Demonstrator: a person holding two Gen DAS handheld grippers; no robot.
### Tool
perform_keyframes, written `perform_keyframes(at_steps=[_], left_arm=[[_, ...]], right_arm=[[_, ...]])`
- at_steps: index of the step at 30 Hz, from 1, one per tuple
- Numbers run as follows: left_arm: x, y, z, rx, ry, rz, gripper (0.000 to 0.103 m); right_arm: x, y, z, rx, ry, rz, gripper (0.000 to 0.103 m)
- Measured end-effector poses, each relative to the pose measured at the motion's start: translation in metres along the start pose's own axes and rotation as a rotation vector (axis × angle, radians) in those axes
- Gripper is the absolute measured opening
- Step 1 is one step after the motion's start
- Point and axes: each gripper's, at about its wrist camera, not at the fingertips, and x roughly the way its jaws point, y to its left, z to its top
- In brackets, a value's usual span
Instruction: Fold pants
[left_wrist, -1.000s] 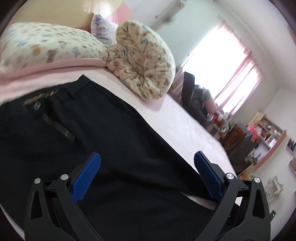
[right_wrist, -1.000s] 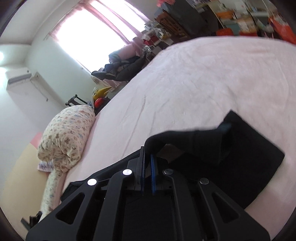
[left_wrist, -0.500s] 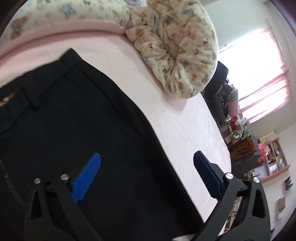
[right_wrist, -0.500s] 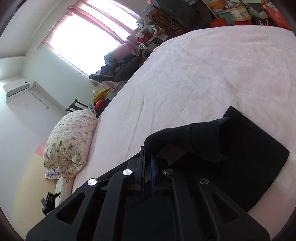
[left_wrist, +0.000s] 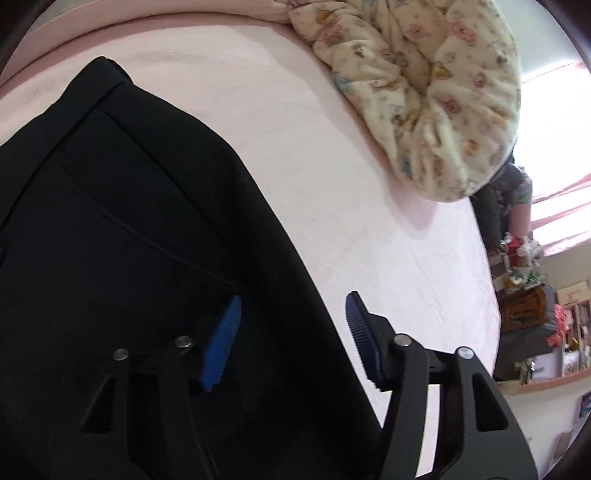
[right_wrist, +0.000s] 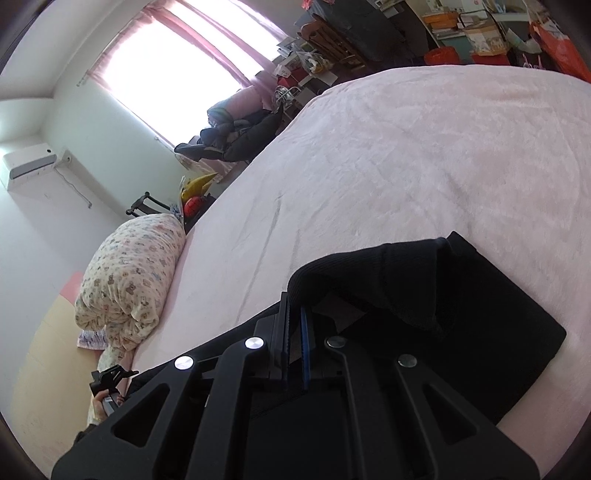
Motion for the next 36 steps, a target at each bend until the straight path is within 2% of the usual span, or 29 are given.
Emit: perform_keyframes(at_steps=[1,3,5,8,12,23,28,31,36], left_arm=[[-0.001,0.0,0.0,-0.008,-0.012,0.011,0.053],[-0.003,0.004,-0.002,-0.034,-0.033,0.041,0.041],[-0.005,0.007,-0.003,-0.023,-0.043,0.045,0.006],[-0.018,0.009,-0.01,-0.009,-0.083,0.037,0.003],[-0.045,0.007,-0.021,-0.006,-0.148,-0.015,0.003],[-0.158,0.028,-0.063,0.02,-0.231,-0.182,0.003],[-0.204,0.042,-0.087,0.04,-0.258,-0.22,0.003],[-0.23,0.06,-0.107,0.058,-0.288,-0.233,0.003],[-0.251,0.112,-0.152,0.005,-0.309,-0.255,0.003]], right_arm=[[0.0,0.0,0.0,-0.007,-0.001,-0.003,0.005],[0.0,0.001,0.0,-0.017,-0.003,-0.007,0.005],[-0.001,0.001,0.0,-0.018,-0.004,-0.004,0.005],[-0.001,0.001,0.001,-0.029,-0.009,-0.008,0.005],[-0.003,0.0,0.006,-0.02,-0.022,0.001,0.005],[-0.009,-0.017,0.029,0.021,-0.08,0.054,0.005],[-0.009,-0.024,0.037,0.049,-0.112,0.102,0.005],[-0.007,-0.03,0.039,0.098,-0.103,0.137,0.005],[-0.016,-0.035,0.037,0.119,-0.084,0.143,0.005]])
